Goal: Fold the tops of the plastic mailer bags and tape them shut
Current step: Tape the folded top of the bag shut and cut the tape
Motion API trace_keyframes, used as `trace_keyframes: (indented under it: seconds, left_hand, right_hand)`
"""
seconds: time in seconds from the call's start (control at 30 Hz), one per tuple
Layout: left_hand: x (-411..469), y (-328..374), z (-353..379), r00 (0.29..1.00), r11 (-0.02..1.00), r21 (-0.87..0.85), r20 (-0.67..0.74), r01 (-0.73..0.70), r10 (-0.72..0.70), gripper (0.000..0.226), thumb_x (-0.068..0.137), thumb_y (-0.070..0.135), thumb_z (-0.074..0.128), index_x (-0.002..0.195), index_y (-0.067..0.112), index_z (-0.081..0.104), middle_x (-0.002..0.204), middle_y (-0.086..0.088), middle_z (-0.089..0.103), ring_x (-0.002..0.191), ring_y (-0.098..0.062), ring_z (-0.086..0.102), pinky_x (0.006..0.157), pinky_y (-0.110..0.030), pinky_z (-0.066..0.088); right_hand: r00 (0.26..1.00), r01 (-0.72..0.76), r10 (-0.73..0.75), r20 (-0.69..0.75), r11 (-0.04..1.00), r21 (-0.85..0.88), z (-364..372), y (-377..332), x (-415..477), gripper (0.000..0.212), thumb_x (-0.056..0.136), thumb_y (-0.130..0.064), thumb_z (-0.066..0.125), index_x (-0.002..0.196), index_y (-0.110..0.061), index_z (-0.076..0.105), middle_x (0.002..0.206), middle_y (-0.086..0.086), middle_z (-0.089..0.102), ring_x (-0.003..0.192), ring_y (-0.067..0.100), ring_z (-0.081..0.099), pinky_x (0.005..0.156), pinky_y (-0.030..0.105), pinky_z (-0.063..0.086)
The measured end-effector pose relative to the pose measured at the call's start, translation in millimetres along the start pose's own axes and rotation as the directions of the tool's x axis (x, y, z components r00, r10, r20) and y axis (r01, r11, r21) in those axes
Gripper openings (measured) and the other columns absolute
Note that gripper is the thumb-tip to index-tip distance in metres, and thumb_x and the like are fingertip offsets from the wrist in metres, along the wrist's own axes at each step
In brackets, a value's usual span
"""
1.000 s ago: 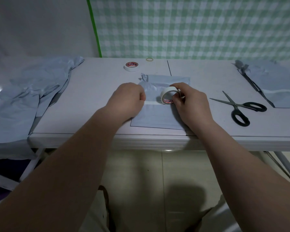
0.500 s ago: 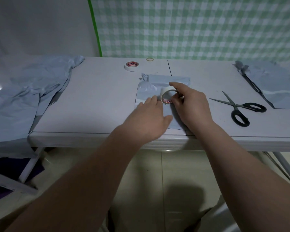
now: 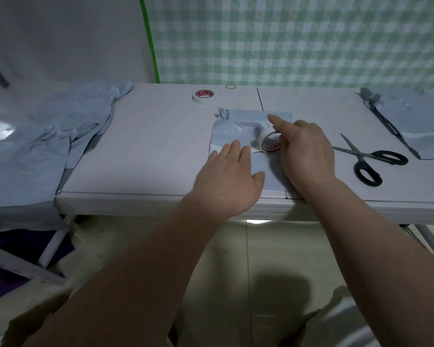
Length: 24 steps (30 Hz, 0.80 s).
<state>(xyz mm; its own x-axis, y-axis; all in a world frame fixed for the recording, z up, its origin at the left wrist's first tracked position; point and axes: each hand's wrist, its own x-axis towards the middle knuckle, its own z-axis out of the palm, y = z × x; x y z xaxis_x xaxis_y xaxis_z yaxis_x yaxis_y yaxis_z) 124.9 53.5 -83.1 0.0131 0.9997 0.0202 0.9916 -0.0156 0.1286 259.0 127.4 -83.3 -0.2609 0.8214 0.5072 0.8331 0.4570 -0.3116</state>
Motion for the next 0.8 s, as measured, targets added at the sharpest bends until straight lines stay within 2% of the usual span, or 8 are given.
trace_keyframes:
  seconds: [0.13, 0.27, 0.33, 0.4, 0.47, 0.57, 0.7, 0.8]
  left_hand:
    - [-2.3, 1.4, 0.4, 0.998, 0.997, 0.038, 0.006, 0.066, -0.066, 0.063, 0.097, 0.051, 0.018, 0.152, 0.021, 0.009, 0.160, -0.010, 0.001, 0.147, -0.025, 0.001, 0.116, -0.053, 0.003]
    - [-2.7, 3.3, -0.2, 0.991, 0.986, 0.104, 0.027, 0.129, -0.133, 0.062, 0.095, 0.057, 0.013, 0.150, 0.032, 0.004, 0.160, -0.012, -0.002, 0.145, -0.037, -0.002, 0.112, -0.060, -0.002]
    - [-2.7, 4.0, 0.1, 0.989, 0.983, 0.114, 0.032, 0.141, -0.146, 0.062, 0.094, 0.058, 0.012, 0.150, 0.034, 0.002, 0.160, -0.013, -0.004, 0.144, -0.040, -0.002, 0.112, -0.061, -0.002]
    - [-2.6, 4.6, 0.8, 0.988, 0.982, 0.115, 0.027, 0.147, -0.151, 0.062, 0.094, 0.060, 0.011, 0.150, 0.036, 0.001, 0.160, -0.014, -0.005, 0.144, -0.043, -0.003, 0.112, -0.061, -0.002]
    - [-2.2, 5.0, 1.7, 0.987, 0.983, 0.106, 0.031, 0.153, -0.157, 0.062, 0.094, 0.060, 0.010, 0.150, 0.037, -0.001, 0.159, -0.014, -0.007, 0.144, -0.043, -0.006, 0.113, -0.059, -0.003]
    - [-3.0, 5.0, 3.4, 0.985, 0.985, 0.055, 0.044, 0.164, -0.167, 0.061, 0.095, 0.058, 0.010, 0.151, 0.036, -0.003, 0.159, -0.015, -0.010, 0.145, -0.035, -0.011, 0.115, -0.056, -0.006]
    - [-3.1, 3.2, 3.0, 0.986, 0.985, 0.062, 0.022, 0.162, -0.163, 0.062, 0.096, 0.057, 0.012, 0.151, 0.032, -0.001, 0.158, -0.019, -0.006, 0.146, -0.034, -0.006, 0.116, -0.052, -0.003]
    - [-2.0, 3.8, 1.5, 0.987, 0.982, 0.094, 0.013, 0.161, -0.163, 0.062, 0.095, 0.057, 0.013, 0.151, 0.032, 0.000, 0.158, -0.020, -0.002, 0.146, -0.037, 0.000, 0.116, -0.051, 0.001]
  right_hand:
    - [1.000, 0.026, -0.027, -0.013, 0.996, -0.082, -3.1, 0.2, -1.4, 0.055, 0.089, 0.000, 0.044, 0.135, -0.028, 0.052, 0.098, 0.013, 0.058, 0.093, 0.033, 0.048, 0.062, 0.033, 0.029]
    - [0.999, 0.047, -0.049, -0.017, 0.992, -0.117, -6.0, -5.2, -2.4, 0.055, 0.090, -0.002, 0.045, 0.138, -0.029, 0.047, 0.100, 0.012, 0.056, 0.084, 0.032, 0.050, 0.060, 0.032, 0.029]
    - [0.999, -0.004, 0.002, -0.035, 0.998, -0.061, -6.7, -7.0, -0.3, 0.050, 0.093, -0.008, 0.045, 0.139, -0.027, 0.046, 0.103, 0.010, 0.057, 0.085, 0.031, 0.053, 0.062, 0.030, 0.030]
    - [0.994, -0.083, 0.088, -0.066, 0.994, 0.071, -5.8, -8.1, 3.0, 0.040, 0.095, -0.014, 0.048, 0.134, -0.021, 0.052, 0.106, 0.009, 0.060, 0.092, 0.028, 0.056, 0.068, 0.028, 0.032]
    - [0.988, -0.118, 0.135, -0.073, 0.974, 0.194, -2.6, -7.7, 4.3, 0.029, 0.094, -0.016, 0.050, 0.120, -0.013, 0.062, 0.103, 0.010, 0.066, 0.095, 0.027, 0.059, 0.074, 0.027, 0.035]
    - [0.978, -0.186, 0.205, -0.029, 0.931, 0.315, -0.4, -4.0, 2.9, 0.019, 0.093, -0.012, 0.050, 0.105, -0.010, 0.065, 0.094, 0.010, 0.069, 0.086, 0.024, 0.061, 0.069, 0.021, 0.034]
    - [0.981, -0.187, 0.192, 0.012, 0.942, 0.279, -2.0, -0.6, 2.4, 0.025, 0.093, -0.010, 0.046, 0.111, -0.015, 0.063, 0.093, 0.009, 0.067, 0.078, 0.018, 0.051, 0.066, 0.022, 0.030]
    - [0.992, -0.123, 0.125, 0.005, 0.970, 0.210, -3.1, -2.3, 1.9, 0.033, 0.093, -0.005, 0.043, 0.119, -0.014, 0.061, 0.098, 0.015, 0.066, 0.088, 0.028, 0.056, 0.071, 0.029, 0.035]
